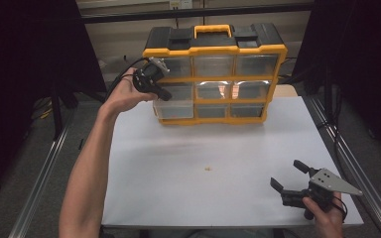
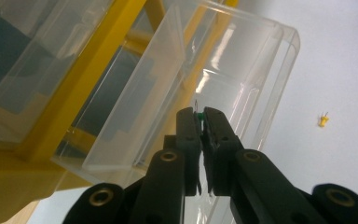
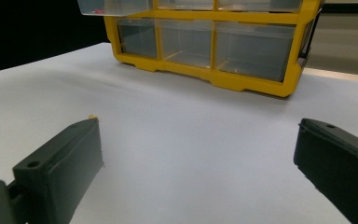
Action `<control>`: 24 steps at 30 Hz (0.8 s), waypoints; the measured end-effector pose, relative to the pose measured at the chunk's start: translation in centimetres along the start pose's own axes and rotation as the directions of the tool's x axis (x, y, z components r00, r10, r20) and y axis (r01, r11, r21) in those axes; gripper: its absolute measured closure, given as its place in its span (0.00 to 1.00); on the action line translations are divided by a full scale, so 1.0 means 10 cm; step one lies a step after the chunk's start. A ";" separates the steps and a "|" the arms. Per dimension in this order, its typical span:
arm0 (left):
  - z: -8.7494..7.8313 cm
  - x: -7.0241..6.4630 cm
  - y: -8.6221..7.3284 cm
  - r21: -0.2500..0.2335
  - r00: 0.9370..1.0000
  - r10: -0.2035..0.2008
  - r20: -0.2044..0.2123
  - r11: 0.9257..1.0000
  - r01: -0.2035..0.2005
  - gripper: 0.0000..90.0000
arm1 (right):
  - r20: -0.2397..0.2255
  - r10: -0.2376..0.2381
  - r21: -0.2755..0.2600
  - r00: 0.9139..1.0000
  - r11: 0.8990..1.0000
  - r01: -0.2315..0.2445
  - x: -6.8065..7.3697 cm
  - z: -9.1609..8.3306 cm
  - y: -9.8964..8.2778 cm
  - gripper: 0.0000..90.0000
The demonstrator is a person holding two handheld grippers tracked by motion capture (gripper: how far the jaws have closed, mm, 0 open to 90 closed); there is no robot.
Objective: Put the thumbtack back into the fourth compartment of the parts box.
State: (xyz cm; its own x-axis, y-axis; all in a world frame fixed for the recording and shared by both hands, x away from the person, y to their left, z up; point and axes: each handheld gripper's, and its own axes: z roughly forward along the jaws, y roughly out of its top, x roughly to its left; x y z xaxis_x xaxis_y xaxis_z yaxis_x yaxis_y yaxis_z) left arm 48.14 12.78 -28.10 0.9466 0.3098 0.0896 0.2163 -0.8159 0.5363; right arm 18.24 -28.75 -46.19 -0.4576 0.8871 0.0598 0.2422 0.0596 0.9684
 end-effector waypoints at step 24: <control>0.22 0.07 0.01 0.063 1.000 -0.031 -0.002 0.998 0.031 0.95 | 0.000 0.001 0.001 1.000 1.000 -0.001 -0.01 0.00 0.00 0.01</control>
State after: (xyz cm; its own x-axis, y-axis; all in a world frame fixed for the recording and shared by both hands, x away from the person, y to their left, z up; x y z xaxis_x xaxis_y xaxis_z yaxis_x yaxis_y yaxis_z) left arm 49.32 11.87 -29.80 0.9389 0.3359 0.0745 0.2603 -0.8350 0.4848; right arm 18.25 -28.81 -46.23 -0.4575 0.8871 0.0610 0.2438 0.0592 0.9680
